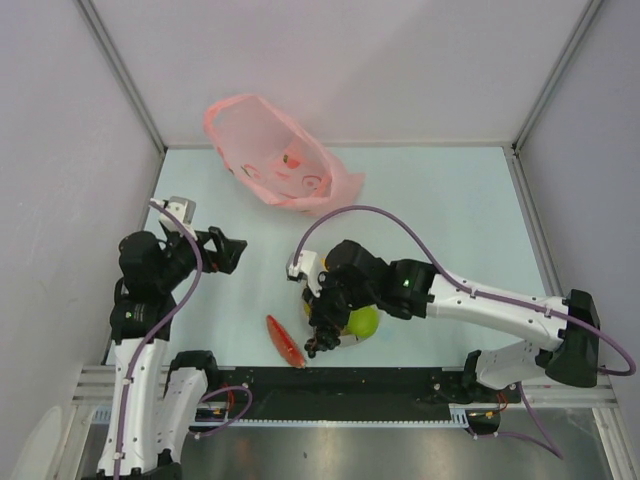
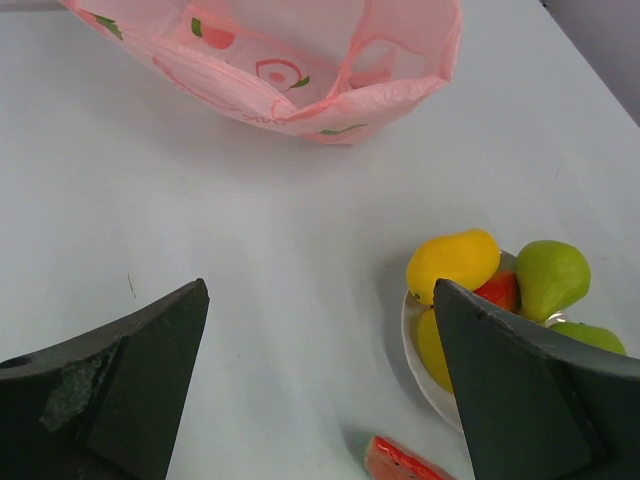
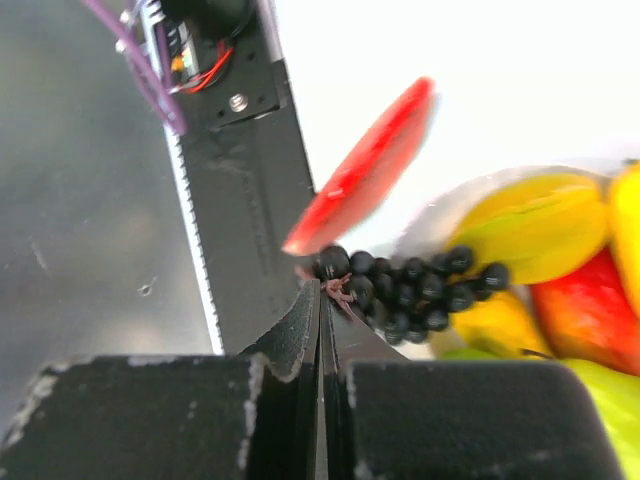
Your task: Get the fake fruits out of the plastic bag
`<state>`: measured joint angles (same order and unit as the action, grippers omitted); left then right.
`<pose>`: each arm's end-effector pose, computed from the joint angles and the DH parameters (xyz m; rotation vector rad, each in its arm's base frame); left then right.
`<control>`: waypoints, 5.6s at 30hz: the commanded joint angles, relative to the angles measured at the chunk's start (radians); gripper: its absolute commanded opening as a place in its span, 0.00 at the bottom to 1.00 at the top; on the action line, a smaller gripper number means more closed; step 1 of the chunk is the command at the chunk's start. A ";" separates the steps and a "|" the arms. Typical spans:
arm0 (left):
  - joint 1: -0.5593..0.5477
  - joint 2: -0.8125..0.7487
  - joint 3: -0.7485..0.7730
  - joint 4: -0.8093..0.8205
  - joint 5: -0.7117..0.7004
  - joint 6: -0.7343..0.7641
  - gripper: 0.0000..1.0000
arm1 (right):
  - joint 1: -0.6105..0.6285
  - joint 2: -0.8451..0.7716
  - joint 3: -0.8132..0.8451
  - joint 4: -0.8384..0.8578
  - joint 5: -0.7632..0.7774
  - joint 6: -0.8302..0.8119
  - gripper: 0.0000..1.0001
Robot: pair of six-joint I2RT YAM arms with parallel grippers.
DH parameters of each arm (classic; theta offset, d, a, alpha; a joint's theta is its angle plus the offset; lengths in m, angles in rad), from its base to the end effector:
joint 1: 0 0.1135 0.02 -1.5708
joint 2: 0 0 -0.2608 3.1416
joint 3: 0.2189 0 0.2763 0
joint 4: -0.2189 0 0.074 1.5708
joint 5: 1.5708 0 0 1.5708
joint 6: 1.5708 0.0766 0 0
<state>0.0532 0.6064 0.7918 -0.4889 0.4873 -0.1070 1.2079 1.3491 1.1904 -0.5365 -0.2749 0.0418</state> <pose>0.1966 -0.0255 0.3285 0.1874 1.8573 -0.4926 0.1055 0.3364 0.2899 -1.4633 1.9341 0.9342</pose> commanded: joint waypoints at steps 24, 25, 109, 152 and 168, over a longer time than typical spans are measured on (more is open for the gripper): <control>0.028 0.104 0.106 0.073 0.065 -0.057 1.00 | -0.421 0.044 0.183 -0.135 -0.006 -0.095 0.00; 0.031 0.102 0.101 0.073 0.069 -0.065 1.00 | -0.432 0.048 0.172 -0.131 -0.006 -0.089 0.00; 0.065 0.032 0.164 -0.079 0.092 -0.026 1.00 | 0.190 0.459 0.020 0.264 -0.060 -1.223 0.29; 0.065 0.072 0.115 0.035 0.109 -0.086 1.00 | 0.156 0.107 -0.043 0.072 0.507 -0.032 0.00; 0.080 0.115 0.109 0.064 0.106 -0.099 1.00 | 0.120 0.050 -0.169 0.150 0.393 -0.135 0.20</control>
<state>0.1173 0.7177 0.8993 -0.4721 0.5861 -0.1844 1.3308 1.4418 1.0245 -0.4320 0.1680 -0.0788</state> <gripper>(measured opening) 0.996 0.113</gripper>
